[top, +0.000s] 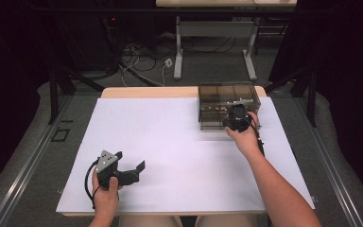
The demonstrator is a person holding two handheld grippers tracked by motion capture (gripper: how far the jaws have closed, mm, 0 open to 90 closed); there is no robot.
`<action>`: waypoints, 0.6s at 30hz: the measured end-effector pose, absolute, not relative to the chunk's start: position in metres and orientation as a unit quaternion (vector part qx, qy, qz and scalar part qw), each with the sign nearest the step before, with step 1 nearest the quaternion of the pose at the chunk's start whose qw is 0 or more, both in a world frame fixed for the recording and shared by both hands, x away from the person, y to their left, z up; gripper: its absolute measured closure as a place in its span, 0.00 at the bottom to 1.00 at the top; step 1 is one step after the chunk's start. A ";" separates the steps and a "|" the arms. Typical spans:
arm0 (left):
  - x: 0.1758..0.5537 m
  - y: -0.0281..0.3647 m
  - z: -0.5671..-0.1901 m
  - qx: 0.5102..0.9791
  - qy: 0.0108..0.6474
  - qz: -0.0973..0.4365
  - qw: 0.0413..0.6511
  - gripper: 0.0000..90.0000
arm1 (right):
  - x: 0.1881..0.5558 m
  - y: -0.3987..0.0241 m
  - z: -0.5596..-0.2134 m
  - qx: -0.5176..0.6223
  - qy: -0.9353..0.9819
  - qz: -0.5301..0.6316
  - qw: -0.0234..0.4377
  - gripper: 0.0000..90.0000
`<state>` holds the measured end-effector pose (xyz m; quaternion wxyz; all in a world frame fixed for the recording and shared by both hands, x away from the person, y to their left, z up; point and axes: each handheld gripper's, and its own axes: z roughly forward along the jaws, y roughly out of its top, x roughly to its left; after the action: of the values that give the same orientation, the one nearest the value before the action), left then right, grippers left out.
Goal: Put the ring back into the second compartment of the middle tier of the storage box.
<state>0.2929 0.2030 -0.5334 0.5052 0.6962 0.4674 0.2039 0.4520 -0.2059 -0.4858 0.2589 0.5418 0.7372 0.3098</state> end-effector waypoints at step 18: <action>0.293 0.203 -0.534 0.697 0.467 0.203 0.505 0.01 | 0.461 -0.207 -0.494 0.558 0.730 0.298 0.257 0.74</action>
<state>0.2931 0.2028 -0.5336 0.5054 0.6967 0.4667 0.2035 0.4609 -0.2070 -0.4941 0.2572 0.5581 0.7305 0.2979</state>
